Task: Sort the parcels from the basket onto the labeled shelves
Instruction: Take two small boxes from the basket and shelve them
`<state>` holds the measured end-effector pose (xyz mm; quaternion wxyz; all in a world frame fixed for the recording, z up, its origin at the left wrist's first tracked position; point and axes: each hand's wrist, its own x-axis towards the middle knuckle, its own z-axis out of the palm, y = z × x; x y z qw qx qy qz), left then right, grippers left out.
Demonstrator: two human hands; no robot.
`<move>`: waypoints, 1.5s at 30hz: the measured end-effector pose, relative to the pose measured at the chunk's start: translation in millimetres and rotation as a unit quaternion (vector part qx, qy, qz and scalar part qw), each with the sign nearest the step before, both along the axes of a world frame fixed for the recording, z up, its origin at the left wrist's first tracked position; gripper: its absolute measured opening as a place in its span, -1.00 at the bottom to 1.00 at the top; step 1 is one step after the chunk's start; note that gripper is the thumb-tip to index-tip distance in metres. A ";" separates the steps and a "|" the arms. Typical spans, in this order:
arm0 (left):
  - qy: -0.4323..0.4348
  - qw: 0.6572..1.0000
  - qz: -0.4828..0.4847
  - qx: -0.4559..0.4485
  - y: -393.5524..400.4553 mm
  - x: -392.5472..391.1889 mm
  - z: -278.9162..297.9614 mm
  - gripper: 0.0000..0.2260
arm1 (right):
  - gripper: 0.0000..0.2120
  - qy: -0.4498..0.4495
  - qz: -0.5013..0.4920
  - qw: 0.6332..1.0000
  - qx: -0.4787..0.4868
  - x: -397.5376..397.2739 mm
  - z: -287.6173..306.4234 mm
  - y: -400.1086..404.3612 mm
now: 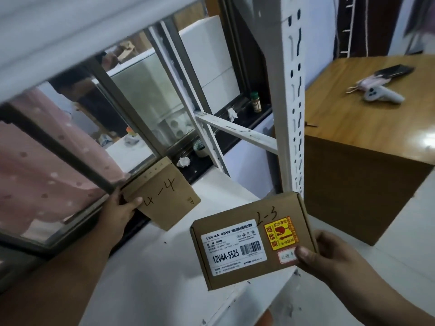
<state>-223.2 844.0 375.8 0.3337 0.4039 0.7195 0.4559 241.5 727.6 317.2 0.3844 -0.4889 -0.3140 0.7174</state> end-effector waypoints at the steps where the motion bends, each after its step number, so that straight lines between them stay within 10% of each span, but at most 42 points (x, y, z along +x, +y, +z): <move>1: -0.007 1.000 -0.004 -0.005 0.1 1.6 2.0 -0.39 | -0.49 -0.004 -0.003 1.000 0.003 1.6 6.2 0.5; 12: 0.022 0.993 0.105 -0.040 -69.6 54.3 25.7 -0.22 | -0.53 0.007 -0.007 0.999 0.049 6.4 74.0 17.0; 16: -0.085 0.996 0.020 -0.006 -100.7 127.4 79.7 -0.68 | -0.62 0.024 0.004 0.999 0.045 6.2 100.7 25.1; 20: -0.231 0.969 -0.047 -0.067 -136.5 167.3 130.0 -0.63 | -0.63 0.008 0.044 0.997 0.068 3.5 129.5 29.4; 24: -0.199 0.968 -0.110 -0.104 -173.2 170.4 164.8 -0.51 | -0.61 -0.015 0.124 0.989 0.075 5.2 150.4 32.9; 45: -0.083 0.978 -0.136 -0.132 -327.9 176.7 312.8 -0.45 | -0.52 -0.179 0.419 0.814 0.360 -3.2 308.1 17.7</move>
